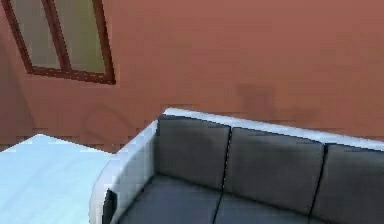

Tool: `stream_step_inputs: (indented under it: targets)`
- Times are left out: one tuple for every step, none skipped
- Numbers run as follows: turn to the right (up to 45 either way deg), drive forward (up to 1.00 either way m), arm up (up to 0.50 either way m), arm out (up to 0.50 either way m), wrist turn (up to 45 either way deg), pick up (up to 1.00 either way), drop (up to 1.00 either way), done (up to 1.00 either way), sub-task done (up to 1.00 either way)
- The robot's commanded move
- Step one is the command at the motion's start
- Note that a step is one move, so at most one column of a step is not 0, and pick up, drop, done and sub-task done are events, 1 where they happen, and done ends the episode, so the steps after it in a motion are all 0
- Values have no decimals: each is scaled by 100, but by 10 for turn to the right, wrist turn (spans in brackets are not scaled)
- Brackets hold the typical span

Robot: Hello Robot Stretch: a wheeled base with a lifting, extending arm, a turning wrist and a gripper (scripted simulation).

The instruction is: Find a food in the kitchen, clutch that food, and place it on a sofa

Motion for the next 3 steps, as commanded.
stream_step_inputs:
  targets:
    - [-450,0,0,0,0,0,0,0,0]
    - [-450,0,0,0,0,0,0,0,0]
    - [-270,0,0,0,0,0,0,0,0]
